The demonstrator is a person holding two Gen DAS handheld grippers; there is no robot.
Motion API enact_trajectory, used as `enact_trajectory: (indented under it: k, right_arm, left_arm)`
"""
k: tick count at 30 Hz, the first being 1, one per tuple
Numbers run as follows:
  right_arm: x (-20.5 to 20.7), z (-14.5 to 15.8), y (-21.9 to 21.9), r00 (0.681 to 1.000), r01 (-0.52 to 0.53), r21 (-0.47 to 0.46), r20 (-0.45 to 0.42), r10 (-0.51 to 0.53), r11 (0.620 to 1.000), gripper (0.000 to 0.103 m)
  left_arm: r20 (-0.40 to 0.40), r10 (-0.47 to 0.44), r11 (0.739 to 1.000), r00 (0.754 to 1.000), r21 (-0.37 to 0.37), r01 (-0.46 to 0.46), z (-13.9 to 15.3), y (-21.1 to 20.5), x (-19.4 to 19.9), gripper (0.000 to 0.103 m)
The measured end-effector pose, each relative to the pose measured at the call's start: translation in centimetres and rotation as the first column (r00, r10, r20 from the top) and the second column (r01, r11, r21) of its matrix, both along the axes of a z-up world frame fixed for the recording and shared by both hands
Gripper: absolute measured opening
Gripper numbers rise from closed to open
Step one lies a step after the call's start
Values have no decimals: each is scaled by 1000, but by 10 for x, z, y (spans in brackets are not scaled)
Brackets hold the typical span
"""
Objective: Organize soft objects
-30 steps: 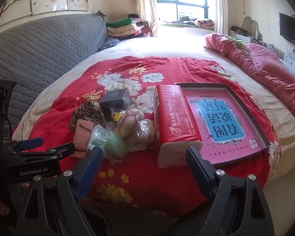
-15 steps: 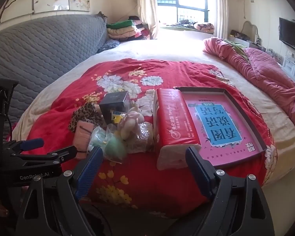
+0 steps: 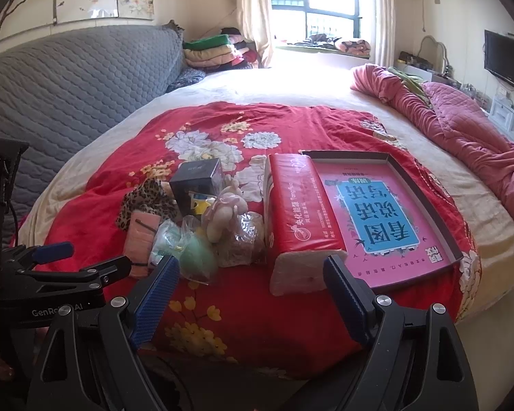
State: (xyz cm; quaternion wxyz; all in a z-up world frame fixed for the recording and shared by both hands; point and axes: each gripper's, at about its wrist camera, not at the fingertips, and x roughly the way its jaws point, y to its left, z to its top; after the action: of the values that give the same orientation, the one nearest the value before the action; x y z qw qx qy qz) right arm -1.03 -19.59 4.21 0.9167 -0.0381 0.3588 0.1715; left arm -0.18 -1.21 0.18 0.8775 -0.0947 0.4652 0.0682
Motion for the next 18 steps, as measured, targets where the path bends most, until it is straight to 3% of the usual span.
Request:
enact_trajectory:
  k: [18]
  right_arm:
    - [-1, 1, 0, 1000, 4, -1, 6, -4, 1000, 87]
  left_arm:
    - [3, 2, 1000, 1000, 1, -2, 1, 1, -1, 100]
